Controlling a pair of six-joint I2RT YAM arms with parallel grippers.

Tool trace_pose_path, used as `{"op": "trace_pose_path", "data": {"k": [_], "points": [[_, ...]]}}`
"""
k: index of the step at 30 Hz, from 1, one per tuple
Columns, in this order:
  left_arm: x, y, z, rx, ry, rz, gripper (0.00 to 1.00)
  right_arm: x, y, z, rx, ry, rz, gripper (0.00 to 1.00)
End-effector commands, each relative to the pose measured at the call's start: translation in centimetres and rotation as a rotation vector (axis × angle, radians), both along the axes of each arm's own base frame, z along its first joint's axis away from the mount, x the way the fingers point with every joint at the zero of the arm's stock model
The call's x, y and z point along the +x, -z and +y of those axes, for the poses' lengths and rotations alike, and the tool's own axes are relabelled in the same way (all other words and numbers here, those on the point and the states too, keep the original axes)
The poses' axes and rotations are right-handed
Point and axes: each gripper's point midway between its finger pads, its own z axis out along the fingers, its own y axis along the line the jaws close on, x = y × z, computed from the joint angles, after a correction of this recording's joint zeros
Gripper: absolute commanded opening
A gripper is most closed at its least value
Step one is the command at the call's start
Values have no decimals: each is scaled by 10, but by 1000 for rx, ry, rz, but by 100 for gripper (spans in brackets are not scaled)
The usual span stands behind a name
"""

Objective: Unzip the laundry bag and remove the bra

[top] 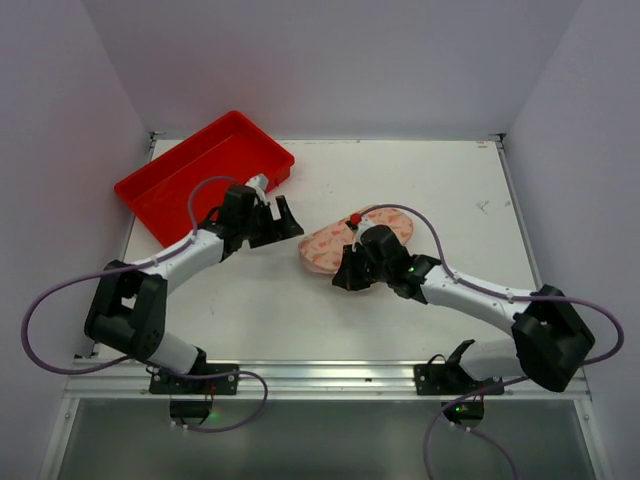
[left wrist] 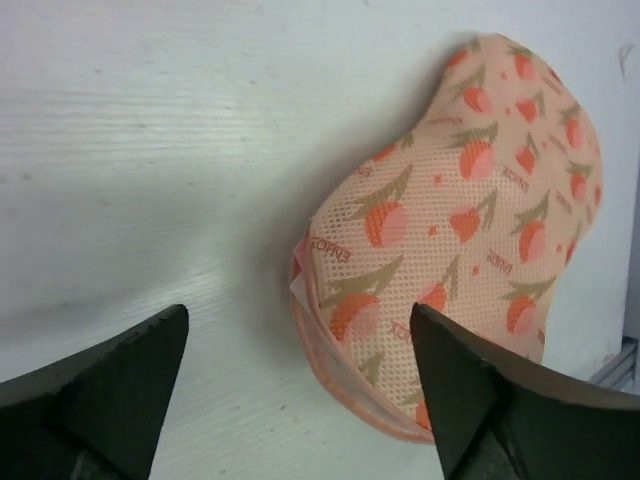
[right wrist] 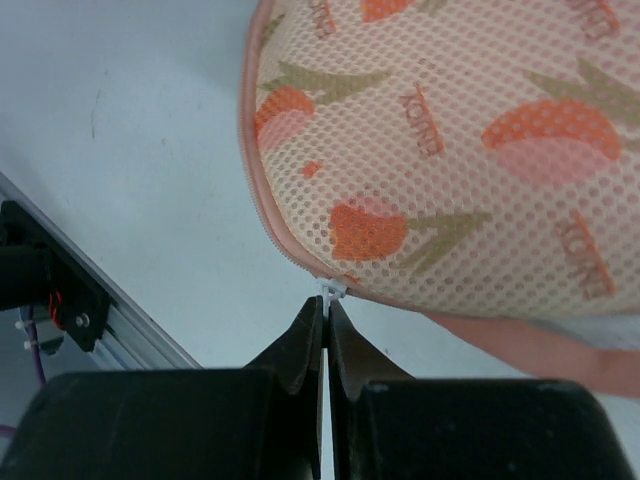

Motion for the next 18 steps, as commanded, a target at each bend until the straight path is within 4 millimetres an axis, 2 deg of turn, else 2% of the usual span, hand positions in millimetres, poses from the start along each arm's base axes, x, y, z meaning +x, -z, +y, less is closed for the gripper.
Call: {"op": "trace_pose_path", "data": {"k": [1, 2, 3, 4, 6, 7, 8, 10, 11, 15, 17, 18], "points": [[5, -21, 22, 15, -112, -4, 100, 11, -18, 43, 133, -60, 0, 0], [0, -20, 25, 10, -137, 13, 100, 13, -18, 50, 142, -65, 2, 0], [-2, -30, 29, -12, -176, 6, 100, 19, -28, 61, 163, -74, -14, 0], [-7, -32, 32, -17, -198, 18, 100, 23, -19, 67, 146, -75, 1, 0], [-20, -36, 33, -81, -252, 35, 100, 29, -28, 80, 168, -84, -10, 0], [-23, -39, 31, -122, -261, 33, 100, 30, -29, 84, 179, -86, -12, 0], [-35, -27, 28, -140, -264, 62, 100, 30, -27, 88, 179, -90, -7, 0], [-42, -31, 18, -212, -267, 67, 100, 31, -26, 91, 184, -89, -10, 0], [-51, -24, 11, -212, -251, 84, 98, 32, -23, 91, 180, -89, -9, 0], [-52, -10, -9, -214, -238, 118, 96, 30, -16, 91, 168, -99, 3, 0], [-43, -17, -23, -254, -223, 84, 95, 30, -15, 91, 162, -100, 2, 0], [-40, -13, -29, -269, -215, 103, 95, 30, -15, 90, 159, -98, -2, 0]]}}
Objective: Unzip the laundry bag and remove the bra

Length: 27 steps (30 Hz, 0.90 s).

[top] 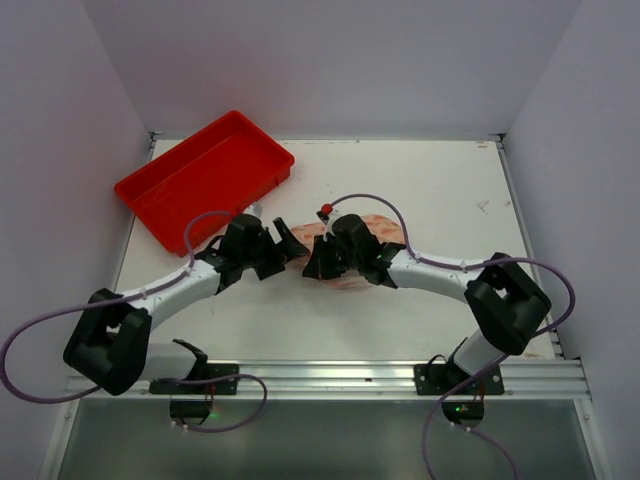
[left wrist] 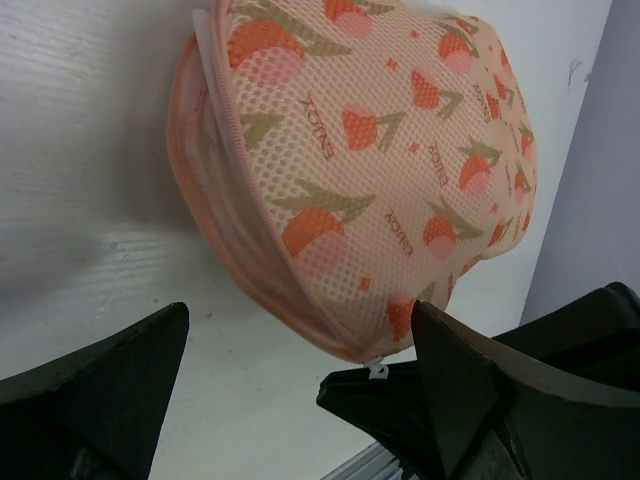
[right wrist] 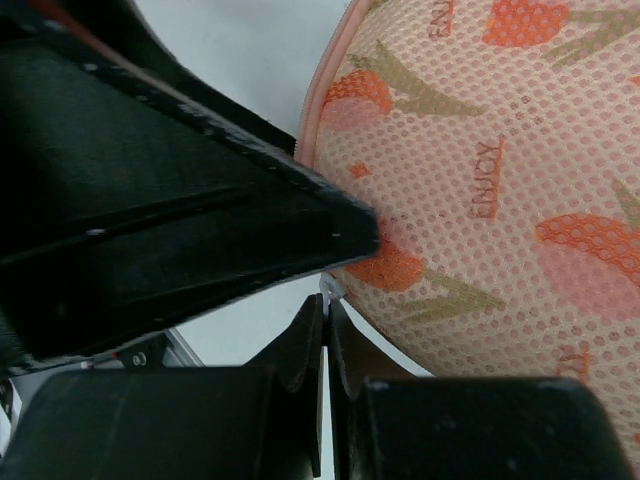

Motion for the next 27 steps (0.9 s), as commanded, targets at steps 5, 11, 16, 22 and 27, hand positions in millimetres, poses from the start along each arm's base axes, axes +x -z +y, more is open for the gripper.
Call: {"op": "trace_pose_path", "data": {"k": [5, 11, 16, 22, 27], "points": [[34, -24, -43, -124, 1, -61, 82, 7, -20, 12, 59, -4, -48, 0], [37, -6, -31, -57, -23, -36, 11, 6, -7, -17, -39, 70, -63, 0], [48, 2, -2, -27, -15, -26, 0, 11, -7, -56, -100, 135, -85, 0], [56, 3, 22, 36, 63, -39, 0, 16, 2, -120, -205, 240, -60, 0], [67, 11, 24, 94, 181, -44, 2, 4, 5, -126, -229, 190, -49, 0]]}}
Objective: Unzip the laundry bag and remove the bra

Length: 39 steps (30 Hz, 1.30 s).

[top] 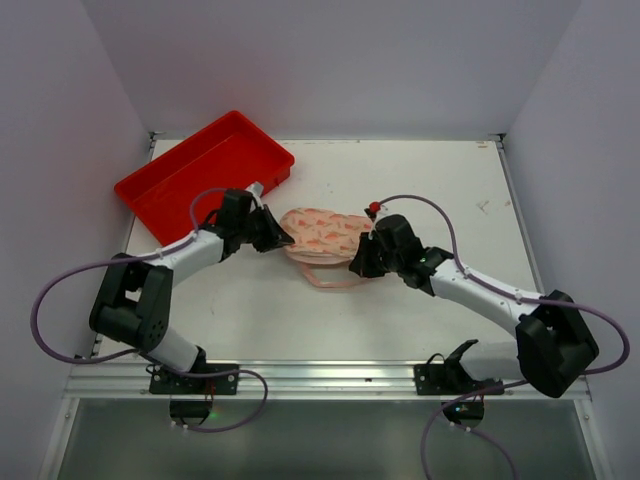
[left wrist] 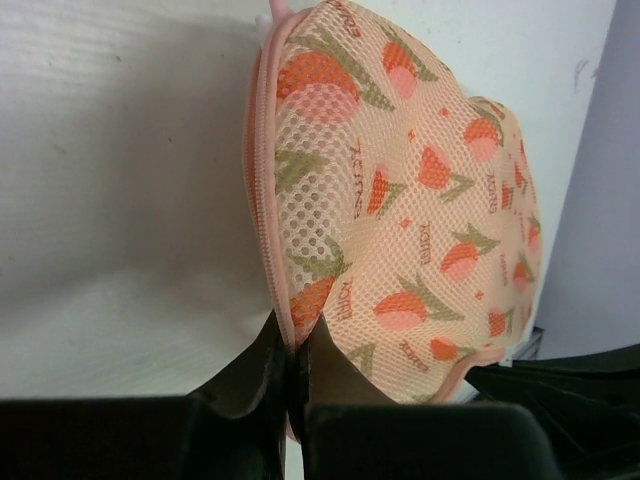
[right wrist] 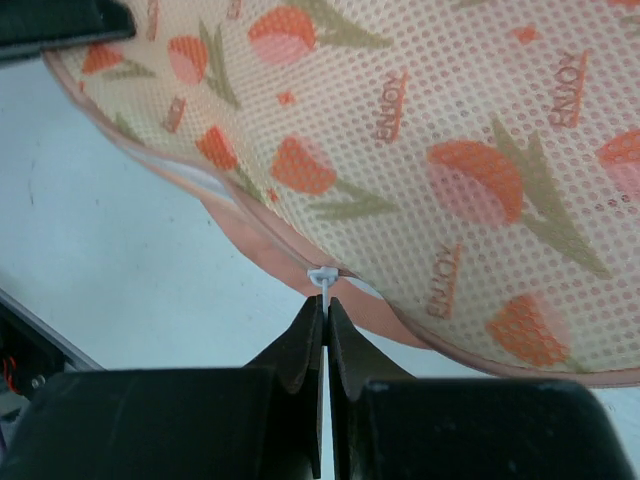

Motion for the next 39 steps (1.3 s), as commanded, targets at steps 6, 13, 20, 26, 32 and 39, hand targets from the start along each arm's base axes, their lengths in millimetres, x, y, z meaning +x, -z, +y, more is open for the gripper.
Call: {"op": "trace_pose_path", "data": {"k": [6, 13, 20, 26, 32, 39], "points": [[36, -22, 16, 63, 32, -95, 82, -10, -2, 18, 23, -77, 27, 0], [3, -37, 39, 36, -157, -76, 100, -8, -23, 83, 111, -131, 12, 0], [-49, -36, 18, -104, -234, -50, 100, -4, -23, 114, 140, -165, 18, 0], [-49, -37, -30, -165, -145, -53, 100, -7, -15, 117, 129, -182, 28, 0], [-39, -36, -56, -179, -142, -56, 97, -9, -12, 115, 126, -182, 30, 0], [-34, -10, -55, -118, -161, -14, 41, -14, -10, 101, 98, -155, 31, 0]]}}
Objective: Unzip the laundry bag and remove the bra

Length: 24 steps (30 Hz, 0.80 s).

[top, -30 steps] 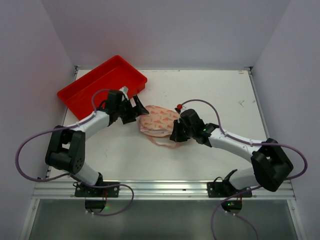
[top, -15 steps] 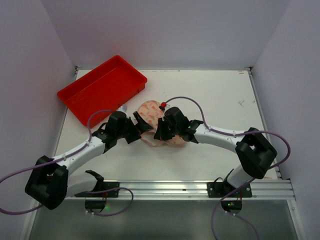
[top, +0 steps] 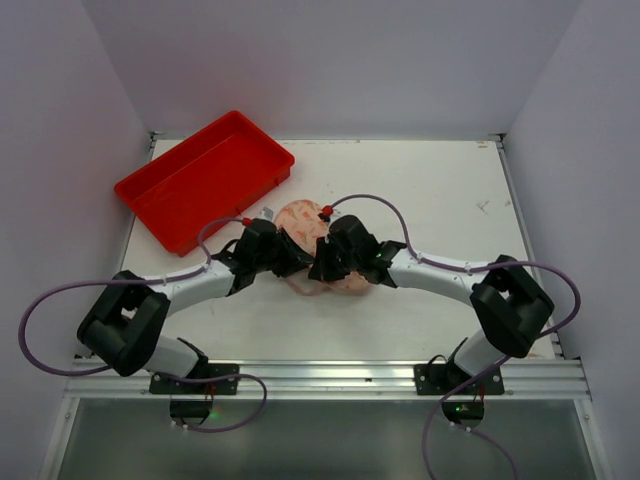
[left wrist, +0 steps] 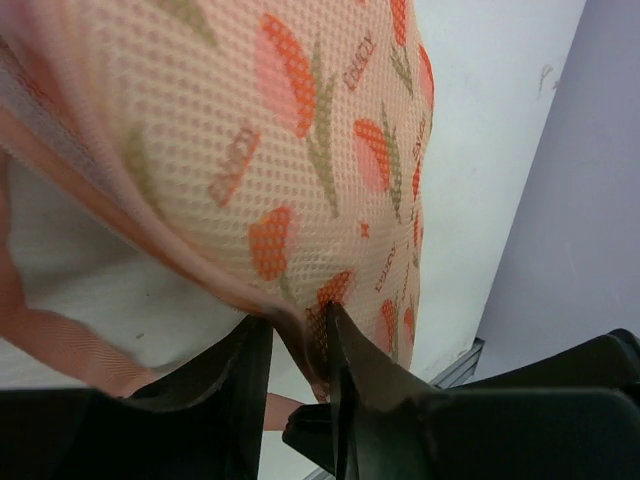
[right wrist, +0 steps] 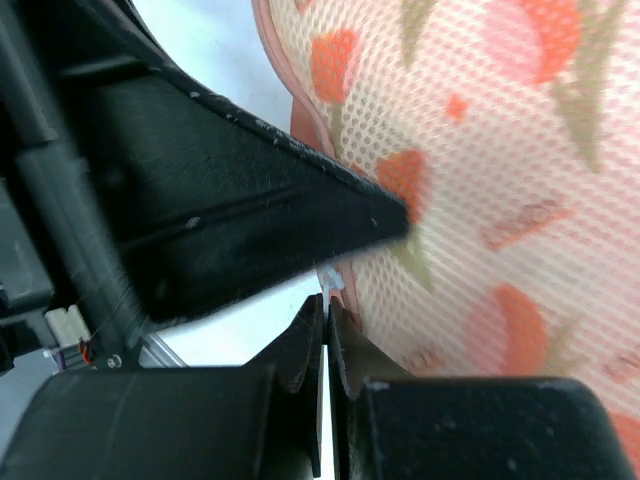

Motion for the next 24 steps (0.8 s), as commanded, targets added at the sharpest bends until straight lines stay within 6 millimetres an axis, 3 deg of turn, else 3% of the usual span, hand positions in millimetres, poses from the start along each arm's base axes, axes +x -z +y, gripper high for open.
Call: {"op": "trace_pose_path", "data": {"k": [1, 4, 6, 7, 8, 9, 11, 12, 13, 14, 15, 17, 18, 21, 22, 23, 24], "points": [[18, -13, -5, -3, -30, -63, 27, 1, -15, -4, 22, 21, -42, 0], [24, -21, -8, 14, 13, -80, 8, -5, -15, -20, -11, 18, -49, 0], [30, -32, -13, 18, 67, -122, 2, -7, -21, -34, -25, 23, -76, 0], [33, -35, -13, 24, 83, -132, 0, -15, -10, -47, -60, 26, -54, 0], [35, -29, -11, 55, 111, -127, 0, -17, -8, -54, -64, 32, -51, 0], [42, -39, -13, 33, 140, -141, 0, -18, -15, -65, -53, 51, -56, 0], [49, -34, -13, 49, 205, -155, 0, -24, -4, -84, -78, 70, -36, 0], [52, -43, -19, 28, 259, -174, 0, -23, -10, -92, -69, 87, -52, 0], [58, -43, -15, 32, 272, -176, 0, -28, -2, -104, -105, 100, -36, 0], [59, -33, -15, 63, 323, -182, 0, -30, -1, -109, -118, 98, -43, 0], [62, -43, -21, 50, 374, -201, 0, -33, 0, -111, -123, 89, -43, 0], [60, -24, -17, 110, 444, -152, 6, -40, -4, -108, -101, 39, -35, 0], [66, -32, -19, 113, 462, -171, 9, -41, -7, -102, -79, 17, -39, 0], [67, -35, -17, 115, 488, -180, 34, -44, -16, -78, -13, -45, -37, 0], [68, -37, -15, 117, 479, -182, 58, -41, -23, -70, 8, -55, -47, 0], [66, -42, -10, 123, 461, -180, 74, -41, -18, -62, 12, -67, -22, 0], [66, -39, -1, 151, 423, -163, 84, -40, -20, -54, 27, -78, -17, 0]]}}
